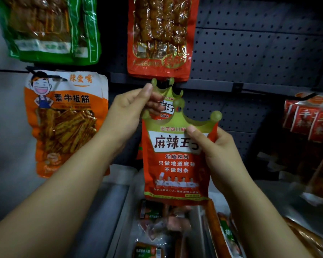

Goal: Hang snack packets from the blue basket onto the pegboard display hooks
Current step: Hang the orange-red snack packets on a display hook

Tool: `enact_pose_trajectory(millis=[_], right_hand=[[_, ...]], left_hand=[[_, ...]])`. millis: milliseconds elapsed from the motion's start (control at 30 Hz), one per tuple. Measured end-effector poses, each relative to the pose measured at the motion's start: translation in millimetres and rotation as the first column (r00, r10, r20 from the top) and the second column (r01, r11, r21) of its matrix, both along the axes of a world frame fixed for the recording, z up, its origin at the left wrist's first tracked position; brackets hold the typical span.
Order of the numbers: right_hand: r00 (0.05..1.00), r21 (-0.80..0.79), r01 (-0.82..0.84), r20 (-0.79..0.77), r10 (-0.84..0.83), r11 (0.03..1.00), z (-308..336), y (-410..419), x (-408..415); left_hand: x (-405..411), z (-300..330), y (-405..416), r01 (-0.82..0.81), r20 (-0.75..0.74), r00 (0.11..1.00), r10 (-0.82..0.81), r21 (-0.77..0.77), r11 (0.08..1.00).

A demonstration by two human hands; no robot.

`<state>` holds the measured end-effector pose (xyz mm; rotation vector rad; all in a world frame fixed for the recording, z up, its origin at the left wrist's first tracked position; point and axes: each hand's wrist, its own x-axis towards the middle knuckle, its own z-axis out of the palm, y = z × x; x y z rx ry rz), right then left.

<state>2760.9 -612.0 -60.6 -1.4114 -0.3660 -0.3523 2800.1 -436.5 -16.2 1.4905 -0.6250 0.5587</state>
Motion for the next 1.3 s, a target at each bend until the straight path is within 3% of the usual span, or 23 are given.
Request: enact_pose_trajectory(millis=[133, 267, 433, 700, 967, 1300], right_hand=[[0.999, -0.013, 0.001, 0.046, 0.000, 1.000, 4, 9, -3], [0.997, -0.039, -0.013, 0.080, 0.016, 0.999, 12, 13, -8], [0.991, 0.015, -0.058, 0.119, 0.055, 0.998, 26, 21, -17], [0.994, 0.080, -0.109, 0.020, 0.108, 0.991, 39, 27, -19], [0.996, 0.109, -0.089, 0.010, 0.089, 0.990, 39, 29, -18], [1.000, 0.029, -0.004, -0.006, 0.004, 1.000, 22, 24, 8]], left_hand=[[-20, 0, 1, -0.116, 0.087, 0.991, 0.099, 0.216, 0.970], [-30, 6, 11, -0.165, 0.099, 0.985, 0.141, 0.298, 0.940], [-37, 17, 19, -0.180, 0.121, 0.981, 0.155, 0.238, 0.954], [-36, 25, 15, -0.149, 0.050, 0.988, 0.143, 0.162, 0.975], [-34, 40, 7, -0.183, 0.139, 0.976, 0.167, 0.112, 0.977], [-3, 39, 0, -0.228, 0.028, 0.974, 0.227, 0.181, 0.957]])
